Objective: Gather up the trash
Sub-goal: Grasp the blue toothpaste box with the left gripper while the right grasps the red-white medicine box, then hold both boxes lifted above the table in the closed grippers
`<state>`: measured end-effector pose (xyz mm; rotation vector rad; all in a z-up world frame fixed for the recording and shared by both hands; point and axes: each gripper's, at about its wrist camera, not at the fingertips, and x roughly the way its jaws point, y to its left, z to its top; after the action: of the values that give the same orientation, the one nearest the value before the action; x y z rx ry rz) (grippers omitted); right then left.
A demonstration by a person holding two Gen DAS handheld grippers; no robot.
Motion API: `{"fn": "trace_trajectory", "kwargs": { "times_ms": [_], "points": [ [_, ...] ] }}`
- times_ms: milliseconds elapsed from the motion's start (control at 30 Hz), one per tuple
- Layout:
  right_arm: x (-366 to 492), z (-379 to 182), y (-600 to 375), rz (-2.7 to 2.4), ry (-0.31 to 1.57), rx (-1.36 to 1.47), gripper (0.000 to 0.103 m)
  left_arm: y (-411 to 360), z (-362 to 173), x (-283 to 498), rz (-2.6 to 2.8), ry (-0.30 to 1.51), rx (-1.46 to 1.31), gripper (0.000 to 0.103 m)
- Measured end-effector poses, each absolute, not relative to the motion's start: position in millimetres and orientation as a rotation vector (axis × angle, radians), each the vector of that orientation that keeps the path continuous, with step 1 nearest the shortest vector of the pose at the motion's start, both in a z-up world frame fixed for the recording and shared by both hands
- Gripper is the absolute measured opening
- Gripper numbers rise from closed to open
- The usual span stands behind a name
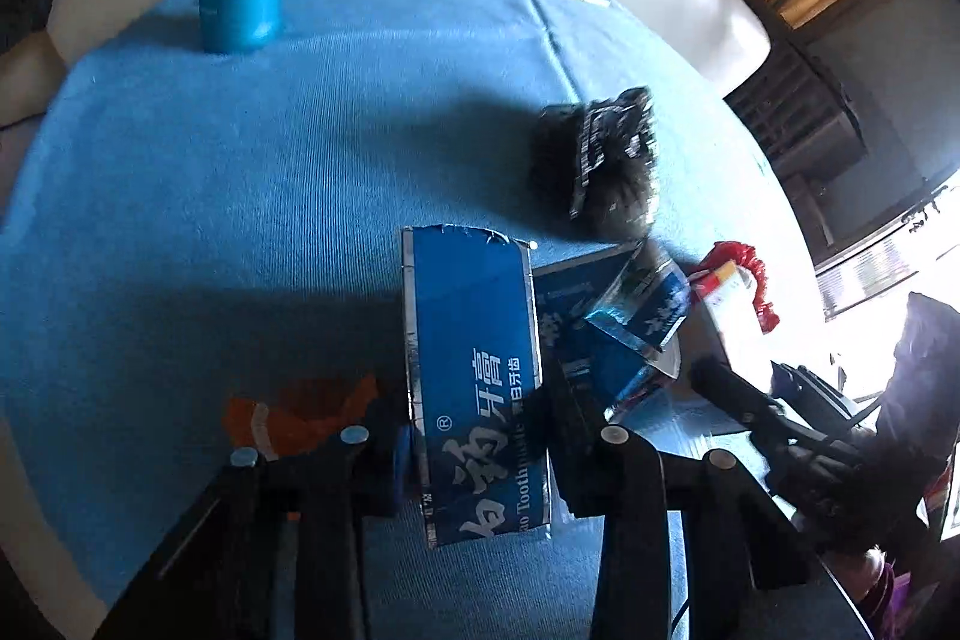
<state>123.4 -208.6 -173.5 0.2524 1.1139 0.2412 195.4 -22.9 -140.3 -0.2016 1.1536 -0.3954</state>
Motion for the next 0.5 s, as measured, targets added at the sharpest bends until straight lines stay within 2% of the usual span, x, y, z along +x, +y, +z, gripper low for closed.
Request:
{"fn": "trace_trajectory", "kwargs": {
  "times_ms": [333, 500],
  "points": [
    [62, -122, -259, 0.205, 0.972, 0.424, 0.054, -19, -77, 154, -0.387, 0.960, -0.127, 0.038],
    [29, -112, -266, 0.155, 0.962, 0.446, 0.054, -36, -61, 120, -0.443, 0.950, -0.046, 0.038]
  ]
}}
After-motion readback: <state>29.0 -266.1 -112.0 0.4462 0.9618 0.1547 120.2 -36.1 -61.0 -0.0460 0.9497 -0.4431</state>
